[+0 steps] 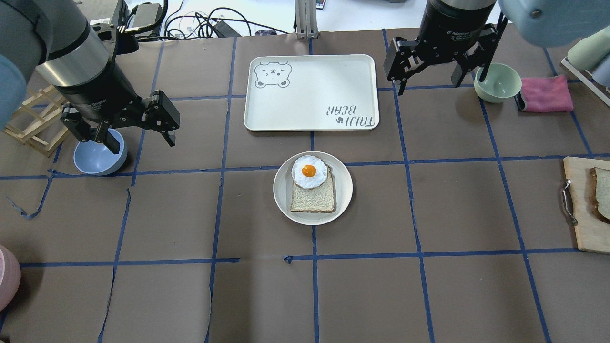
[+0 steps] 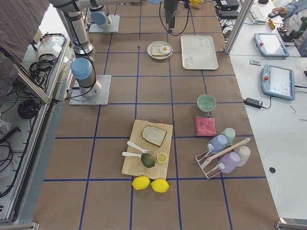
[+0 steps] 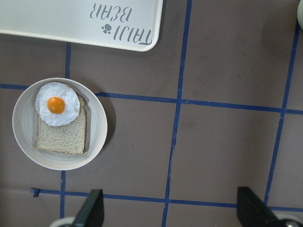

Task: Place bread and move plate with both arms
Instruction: 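Move the right gripper toward the wooden cutting board holding bread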

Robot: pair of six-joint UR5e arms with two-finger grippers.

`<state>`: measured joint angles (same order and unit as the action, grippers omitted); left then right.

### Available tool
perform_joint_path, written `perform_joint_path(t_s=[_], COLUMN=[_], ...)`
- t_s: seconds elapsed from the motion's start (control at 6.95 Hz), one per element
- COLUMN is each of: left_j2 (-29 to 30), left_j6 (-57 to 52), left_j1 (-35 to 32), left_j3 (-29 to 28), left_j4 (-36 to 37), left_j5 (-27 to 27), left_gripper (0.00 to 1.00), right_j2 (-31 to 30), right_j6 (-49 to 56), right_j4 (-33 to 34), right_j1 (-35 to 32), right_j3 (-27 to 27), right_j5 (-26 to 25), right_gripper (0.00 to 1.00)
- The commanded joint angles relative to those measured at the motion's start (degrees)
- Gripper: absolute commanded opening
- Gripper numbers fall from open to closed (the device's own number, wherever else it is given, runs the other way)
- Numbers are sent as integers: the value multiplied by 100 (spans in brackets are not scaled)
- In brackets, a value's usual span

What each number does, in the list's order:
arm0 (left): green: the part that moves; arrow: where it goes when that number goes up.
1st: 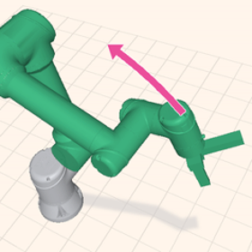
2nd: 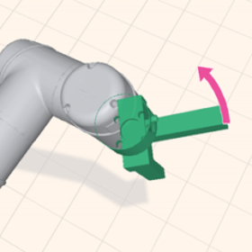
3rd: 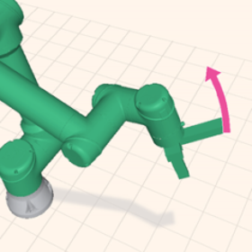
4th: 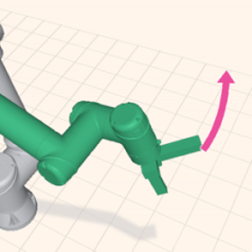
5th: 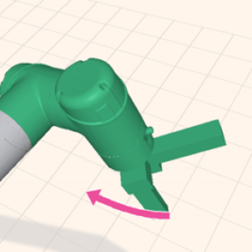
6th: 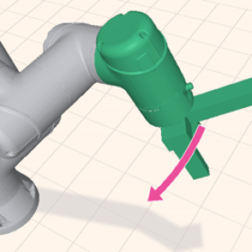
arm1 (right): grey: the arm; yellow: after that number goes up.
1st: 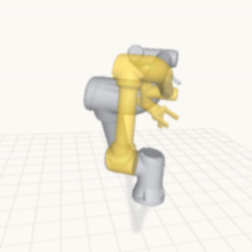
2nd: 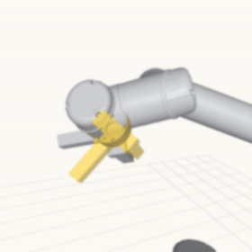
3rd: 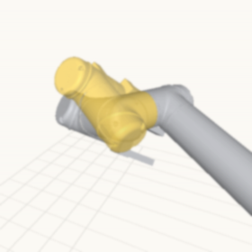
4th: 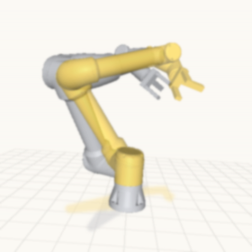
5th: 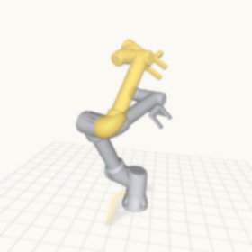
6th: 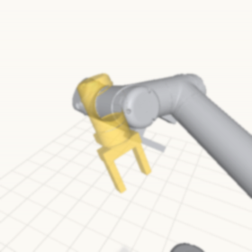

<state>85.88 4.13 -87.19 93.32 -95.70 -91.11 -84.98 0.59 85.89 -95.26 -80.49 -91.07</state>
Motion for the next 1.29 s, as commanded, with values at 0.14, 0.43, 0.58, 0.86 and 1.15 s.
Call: perform_joint_path(t_s=[0.14,0.43,0.58,0.86,1.15], left_j2=[25,25,25,43,61], left_j6=[0,0,0,0,0], left_j1=[0,0,0,0,0], left_j3=[2,2,2,2,2], left_j4=[16,16,8,52,60], left_j5=[-162,-162,-162,-197,-188], left_gripper=[100,100,100,100,100], right_j2=[-19,-19,-19,-10,25], right_j6=[-15,-42,-42,-15,-15], right_j4=[7,-280,-309,-265,-284], right_j1=[-19,-1,8,-1,95], right_j3=[-11,-11,-11,-11,-63], right_j5=[10,-7,19,80,-42], right_gripper=[100,100,100,100,100])
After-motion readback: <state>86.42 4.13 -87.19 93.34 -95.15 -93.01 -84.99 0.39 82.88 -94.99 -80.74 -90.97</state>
